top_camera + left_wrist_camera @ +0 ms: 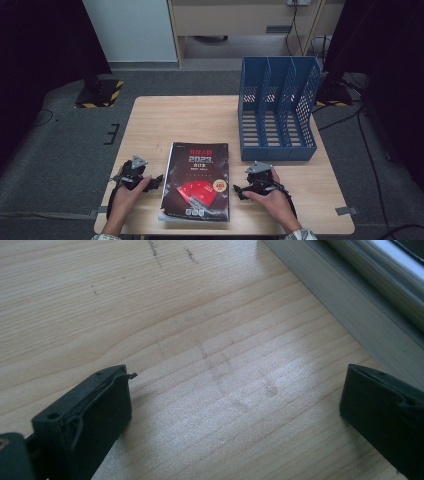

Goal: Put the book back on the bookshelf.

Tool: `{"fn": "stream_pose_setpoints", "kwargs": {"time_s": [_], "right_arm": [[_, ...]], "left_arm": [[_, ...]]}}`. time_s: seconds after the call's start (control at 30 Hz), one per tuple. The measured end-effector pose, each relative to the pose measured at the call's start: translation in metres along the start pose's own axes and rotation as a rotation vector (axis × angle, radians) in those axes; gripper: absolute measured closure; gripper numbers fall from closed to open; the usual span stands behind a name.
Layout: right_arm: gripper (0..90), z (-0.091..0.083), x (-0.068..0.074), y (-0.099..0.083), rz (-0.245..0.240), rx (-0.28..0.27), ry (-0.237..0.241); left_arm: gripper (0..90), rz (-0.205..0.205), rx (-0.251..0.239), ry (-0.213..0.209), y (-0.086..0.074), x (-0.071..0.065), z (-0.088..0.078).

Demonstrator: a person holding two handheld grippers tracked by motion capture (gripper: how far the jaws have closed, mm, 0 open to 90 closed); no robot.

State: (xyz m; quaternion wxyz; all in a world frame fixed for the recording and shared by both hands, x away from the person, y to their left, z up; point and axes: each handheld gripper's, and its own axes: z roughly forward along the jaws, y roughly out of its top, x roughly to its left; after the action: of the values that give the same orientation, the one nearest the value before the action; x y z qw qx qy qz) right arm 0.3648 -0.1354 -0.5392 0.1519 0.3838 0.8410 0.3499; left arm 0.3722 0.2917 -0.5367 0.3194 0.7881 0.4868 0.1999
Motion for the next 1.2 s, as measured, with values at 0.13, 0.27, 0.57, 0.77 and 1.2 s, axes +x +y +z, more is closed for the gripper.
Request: {"fn": "stream_pose_setpoints", "kwargs": {"time_s": [0.13, 0.27, 0.57, 0.77, 1.2], "right_arm": [[1.8, 0.0, 0.0, 0.0, -0.002, -0.001, -0.001], [3.3, -0.001, 0.0, 0.0, 0.001, -0.006, 0.001], [17.8, -0.008, 0.002, 0.004, 0.012, -0.019, 0.008], [26.3, -0.016, 0.006, 0.008, 0.011, -0.054, 0.026], [24.2, -0.025, 0.017, 0.019, 0.018, -0.105, 0.115]], "left_arm": [[0.3, -0.001, -0.002, 0.001, 0.0, 0.0, 0.0], [7.2, -0.011, -0.014, -0.012, 0.002, 0.002, -0.002], [11.7, -0.054, -0.096, -0.029, 0.008, 0.008, -0.014], [16.4, -0.061, -0.116, -0.024, 0.013, 0.004, -0.023], [24.2, -0.002, -0.131, -0.083, 0.023, -0.021, -0.033]]}}
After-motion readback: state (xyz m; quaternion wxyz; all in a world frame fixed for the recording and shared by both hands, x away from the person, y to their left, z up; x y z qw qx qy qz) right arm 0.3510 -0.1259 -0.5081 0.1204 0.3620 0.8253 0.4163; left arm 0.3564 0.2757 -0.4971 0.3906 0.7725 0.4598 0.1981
